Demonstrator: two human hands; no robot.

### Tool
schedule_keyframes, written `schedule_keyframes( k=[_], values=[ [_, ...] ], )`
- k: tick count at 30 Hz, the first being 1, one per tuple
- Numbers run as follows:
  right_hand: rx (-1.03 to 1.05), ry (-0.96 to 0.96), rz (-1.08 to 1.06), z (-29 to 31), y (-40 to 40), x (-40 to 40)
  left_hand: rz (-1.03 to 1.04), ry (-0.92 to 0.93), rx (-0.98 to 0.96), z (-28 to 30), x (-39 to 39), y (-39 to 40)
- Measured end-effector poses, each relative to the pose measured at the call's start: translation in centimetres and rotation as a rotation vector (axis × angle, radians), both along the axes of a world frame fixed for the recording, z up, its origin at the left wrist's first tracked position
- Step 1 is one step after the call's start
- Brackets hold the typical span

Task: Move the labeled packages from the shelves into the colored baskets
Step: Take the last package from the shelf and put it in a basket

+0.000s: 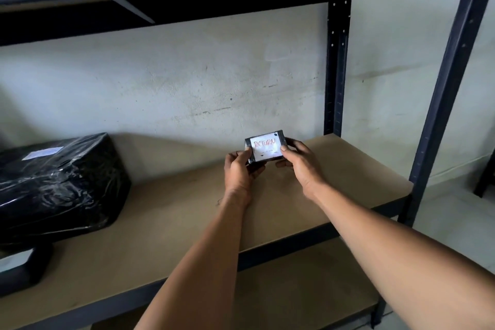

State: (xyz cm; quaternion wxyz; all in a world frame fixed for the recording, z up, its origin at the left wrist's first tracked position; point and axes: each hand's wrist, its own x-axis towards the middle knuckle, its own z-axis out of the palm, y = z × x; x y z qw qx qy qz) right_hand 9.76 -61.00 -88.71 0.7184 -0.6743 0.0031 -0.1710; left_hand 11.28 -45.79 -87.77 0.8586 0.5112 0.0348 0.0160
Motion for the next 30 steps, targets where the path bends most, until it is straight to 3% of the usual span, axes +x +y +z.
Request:
schedule_keyframes(
  k=[4,8,12,15,17,21,30],
  values=[
    [-0.07,0.151,-0.005,1.4,-0.1,-0.6,0.069,0.125,0.064,1.7,-1.2,0.9],
    [0.041,0.348,0.018,4.6,0.3,-3.0,0.243,0.177,0.25,5.4,-3.8,4.4],
    [0.053,0.492,0.09,9.3,2.5,-8.0,0.331,0.113,0.842,9.3,-9.5,9.0],
    [0.065,0.6,0.154,14.9,5.3,-12.4,0.169,0.096,1.304,12.1,-14.3,12.6],
    [0.056,0.655,0.208,19.3,7.3,-14.9,0.038,0.16,1.491,15.2,-17.8,14.9],
    [-0.004,0.718,0.32,26.6,11.4,-20.1,-0.034,0.255,1.594,22.9,-24.9,19.2],
    [-0.101,0.71,0.629,36.6,24.9,-26.8,0.195,0.263,1.641,37.0,-38.9,31.1]
  ],
)
